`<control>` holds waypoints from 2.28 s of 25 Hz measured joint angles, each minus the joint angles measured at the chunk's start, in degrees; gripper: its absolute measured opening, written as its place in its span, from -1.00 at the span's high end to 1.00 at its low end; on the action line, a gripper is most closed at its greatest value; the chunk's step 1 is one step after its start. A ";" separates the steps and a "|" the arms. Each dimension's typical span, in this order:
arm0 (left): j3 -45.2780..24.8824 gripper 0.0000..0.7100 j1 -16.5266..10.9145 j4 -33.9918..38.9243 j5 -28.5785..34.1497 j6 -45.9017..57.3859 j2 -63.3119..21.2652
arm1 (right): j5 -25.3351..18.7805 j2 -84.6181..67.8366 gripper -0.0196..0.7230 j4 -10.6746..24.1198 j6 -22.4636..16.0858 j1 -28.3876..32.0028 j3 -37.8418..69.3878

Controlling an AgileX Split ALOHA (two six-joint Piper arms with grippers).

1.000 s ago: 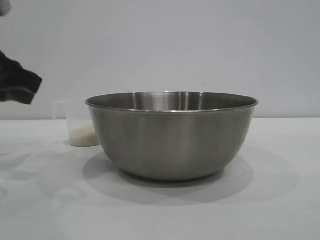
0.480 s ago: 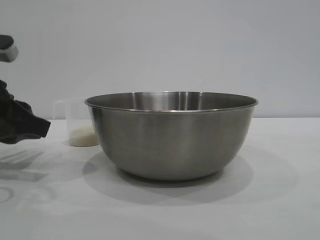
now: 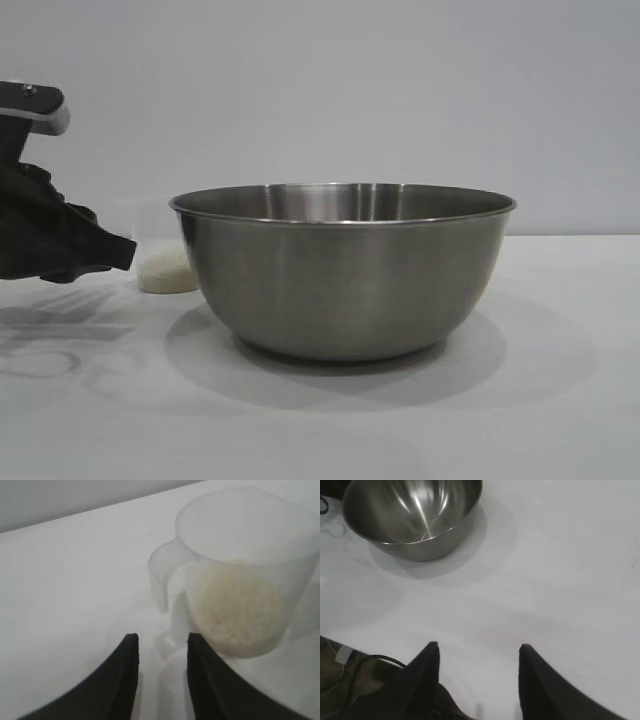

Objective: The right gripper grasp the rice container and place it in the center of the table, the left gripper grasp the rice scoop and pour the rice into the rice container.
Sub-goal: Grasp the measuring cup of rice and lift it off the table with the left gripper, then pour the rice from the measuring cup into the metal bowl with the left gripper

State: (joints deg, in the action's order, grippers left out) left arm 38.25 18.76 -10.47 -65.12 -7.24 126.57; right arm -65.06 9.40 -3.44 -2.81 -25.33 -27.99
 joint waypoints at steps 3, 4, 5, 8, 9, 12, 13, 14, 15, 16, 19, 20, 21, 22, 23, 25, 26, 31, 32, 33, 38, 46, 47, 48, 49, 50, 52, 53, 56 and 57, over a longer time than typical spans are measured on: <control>1.69 0.33 0.00 -0.46 0.00 0.00 0.53 | 0.00 0.00 0.03 0.00 0.00 0.00 0.00; 2.17 0.33 0.00 -0.46 0.00 0.00 0.53 | 0.00 0.00 0.03 0.00 0.00 0.00 0.00; 2.73 0.33 0.00 -0.46 0.00 0.00 0.53 | 0.00 0.00 0.03 0.00 0.00 0.00 0.00; 4.26 0.33 0.00 -0.51 0.00 0.00 0.53 | 0.00 0.00 0.03 0.16 -0.11 -0.23 0.00; 4.71 0.47 0.00 -0.51 0.00 0.00 0.53 | 0.00 0.00 0.03 0.17 -0.14 -1.08 0.00; 5.48 0.84 0.00 -0.51 0.00 0.00 0.61 | 0.00 0.00 0.03 0.17 -0.27 -1.80 0.00; 5.48 0.91 0.00 -0.51 0.00 0.00 0.61 | 0.00 0.00 0.03 0.17 -0.27 -1.80 0.00; 5.51 1.00 0.00 -0.51 0.00 0.00 0.61 | 0.00 0.00 0.03 0.17 -0.27 -1.80 0.00; 5.51 1.00 0.00 -0.51 0.00 0.00 0.61 | 0.00 0.00 0.03 0.17 -0.38 -1.80 0.00; 5.60 1.00 0.00 -0.51 0.00 0.00 0.61 | 0.00 0.00 0.03 0.17 -0.40 -1.80 0.00; 5.60 1.00 0.00 -0.51 0.11 0.00 0.19 | 0.00 0.00 0.03 0.17 -0.40 -1.80 0.00; 5.60 1.00 0.00 -0.39 0.34 0.00 -0.55 | 0.00 0.00 0.03 0.17 -0.44 -1.80 0.00; 5.60 1.00 0.00 -0.21 0.45 -0.37 -1.72 | 0.00 0.00 0.03 0.17 -0.44 -1.80 0.00; 5.60 1.00 0.00 0.26 0.45 -1.26 -3.24 | 0.00 0.00 0.03 0.17 -0.44 -1.80 0.00; 5.60 1.00 0.00 0.95 0.45 -2.59 -4.69 | 0.00 0.00 0.03 0.17 -0.54 -1.80 0.00; 5.60 1.00 0.00 3.59 0.45 -7.60 -8.50 | 0.00 0.00 0.03 0.17 -0.54 -1.80 0.00; 5.60 1.00 0.00 5.55 0.34 -10.46 -10.01 | 0.00 0.00 0.03 0.17 -0.54 -1.80 0.00; 5.60 1.00 0.00 16.87 0.24 -24.44 -16.19 | 0.00 0.00 0.03 0.17 -0.54 -1.80 0.00; 5.60 1.00 0.00 19.40 0.24 -27.64 -17.00 | 0.00 0.00 0.03 0.17 -0.54 -1.80 0.00; 5.50 1.00 0.00 22.07 0.24 -30.93 -17.56 | 0.00 0.00 0.03 0.17 -0.54 -1.80 0.00; 5.50 1.00 3.04 29.27 0.24 -46.36 -19.30 | 0.00 0.00 0.03 0.17 -0.54 -1.80 0.00; 5.62 1.00 6.47 40.21 3.73 -63.68 -19.30 | 0.00 0.00 0.03 0.17 -0.54 -1.80 0.00; 6.03 1.00 6.47 41.34 4.42 -65.03 -19.30 | 0.00 0.00 0.03 0.17 -0.54 -1.80 0.00; 6.55 1.00 6.47 42.21 5.12 -66.00 -19.30 | 0.00 0.00 0.03 0.17 -0.54 -1.80 0.00; 7.14 1.00 6.47 43.67 5.63 -66.90 -19.30 | 0.00 0.00 0.03 0.17 -0.54 -1.80 0.00; 7.96 1.00 6.47 45.17 6.18 -67.68 -19.30 | 0.00 0.00 0.03 0.17 -0.66 -1.80 0.00; 9.83 1.00 6.47 48.02 7.06 -68.48 -19.30 | 0.00 0.00 0.03 0.17 -0.66 -1.80 0.00; 10.66 1.00 6.47 49.49 7.76 -68.75 -19.30 | 0.00 0.00 0.03 0.17 -0.66 -1.80 0.00; 13.32 1.00 6.47 54.46 9.82 -69.10 -19.30 | 0.00 0.00 0.03 0.17 -0.66 -1.80 0.00; 14.19 1.00 6.47 56.53 11.02 -69.23 -19.30 | 0.00 0.00 0.03 0.17 -0.66 -1.80 0.00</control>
State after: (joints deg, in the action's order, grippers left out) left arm 52.44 25.23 46.06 -54.10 -76.46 107.27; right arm -65.06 9.40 -3.27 -3.47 -27.12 -27.99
